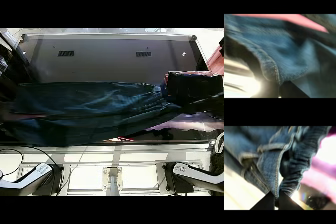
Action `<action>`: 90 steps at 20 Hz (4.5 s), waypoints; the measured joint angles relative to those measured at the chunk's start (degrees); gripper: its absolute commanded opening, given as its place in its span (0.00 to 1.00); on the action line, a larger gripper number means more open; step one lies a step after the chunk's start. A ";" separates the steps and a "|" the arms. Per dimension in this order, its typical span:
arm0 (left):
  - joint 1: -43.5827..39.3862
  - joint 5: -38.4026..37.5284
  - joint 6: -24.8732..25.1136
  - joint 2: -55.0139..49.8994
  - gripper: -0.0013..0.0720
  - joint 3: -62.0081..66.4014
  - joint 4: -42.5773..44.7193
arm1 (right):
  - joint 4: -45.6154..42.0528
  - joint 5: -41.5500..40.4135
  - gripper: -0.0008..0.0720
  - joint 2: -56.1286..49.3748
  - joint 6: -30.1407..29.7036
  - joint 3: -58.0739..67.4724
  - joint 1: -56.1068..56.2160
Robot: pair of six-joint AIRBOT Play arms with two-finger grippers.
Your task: Fold the clothes and pants, and hang the long-sleeved shirts on hangers.
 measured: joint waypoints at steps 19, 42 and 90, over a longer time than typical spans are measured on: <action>12.24 5.38 -5.38 1.70 0.05 -0.24 -10.80 | -5.14 -8.11 0.04 6.34 3.48 0.44 -14.78; 18.14 -4.81 6.05 5.01 0.04 -7.85 -3.17 | -18.62 -12.04 0.04 6.19 0.55 -12.17 -30.73; -29.73 23.93 -52.02 -16.35 0.05 12.22 30.08 | -17.57 -35.23 0.04 -9.92 31.54 10.80 3.17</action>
